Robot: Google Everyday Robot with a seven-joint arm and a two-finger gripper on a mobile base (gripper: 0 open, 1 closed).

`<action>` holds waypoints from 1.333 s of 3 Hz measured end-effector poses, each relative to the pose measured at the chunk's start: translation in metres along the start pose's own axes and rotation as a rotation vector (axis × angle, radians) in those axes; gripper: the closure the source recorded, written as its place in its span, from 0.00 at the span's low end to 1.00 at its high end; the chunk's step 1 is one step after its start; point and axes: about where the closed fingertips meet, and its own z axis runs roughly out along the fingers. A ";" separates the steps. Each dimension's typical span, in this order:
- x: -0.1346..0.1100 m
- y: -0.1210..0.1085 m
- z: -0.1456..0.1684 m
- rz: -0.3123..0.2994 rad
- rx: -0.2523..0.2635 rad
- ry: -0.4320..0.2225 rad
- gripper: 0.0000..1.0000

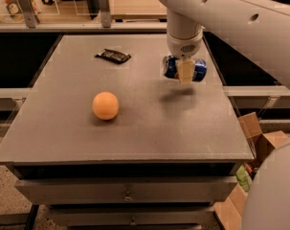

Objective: Knock pepsi can over

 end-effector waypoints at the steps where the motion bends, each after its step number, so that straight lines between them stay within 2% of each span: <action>1: 0.003 0.007 0.008 -0.030 -0.059 -0.016 0.37; 2: 0.001 0.015 0.015 -0.049 -0.103 -0.042 0.13; 3: 0.001 0.022 0.022 -0.063 -0.141 -0.058 0.00; 4: 0.005 0.029 0.032 -0.064 -0.190 -0.081 0.00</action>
Offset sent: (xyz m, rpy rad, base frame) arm -0.0202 -0.0063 -0.0239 0.0344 0.1739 0.0630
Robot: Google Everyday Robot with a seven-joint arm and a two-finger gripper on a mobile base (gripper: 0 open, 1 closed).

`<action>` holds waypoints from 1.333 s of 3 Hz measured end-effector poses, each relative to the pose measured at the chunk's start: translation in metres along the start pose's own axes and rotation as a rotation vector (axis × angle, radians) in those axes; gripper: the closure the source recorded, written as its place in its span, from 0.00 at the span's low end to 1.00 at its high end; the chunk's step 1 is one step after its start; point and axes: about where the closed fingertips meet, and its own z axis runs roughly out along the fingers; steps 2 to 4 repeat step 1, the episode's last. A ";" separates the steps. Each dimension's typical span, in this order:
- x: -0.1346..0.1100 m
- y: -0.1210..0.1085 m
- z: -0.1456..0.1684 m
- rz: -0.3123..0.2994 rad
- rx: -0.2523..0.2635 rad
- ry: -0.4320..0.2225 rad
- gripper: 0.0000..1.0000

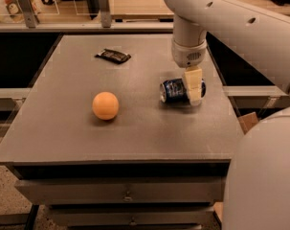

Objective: Knock pepsi can over

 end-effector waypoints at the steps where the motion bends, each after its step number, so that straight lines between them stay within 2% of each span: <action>1: 0.000 0.000 0.000 0.000 0.000 0.000 0.00; 4: 0.000 0.000 0.000 0.000 0.000 0.000 0.00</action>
Offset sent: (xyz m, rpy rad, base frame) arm 0.0000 0.0000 0.0000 0.0000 0.0000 0.0000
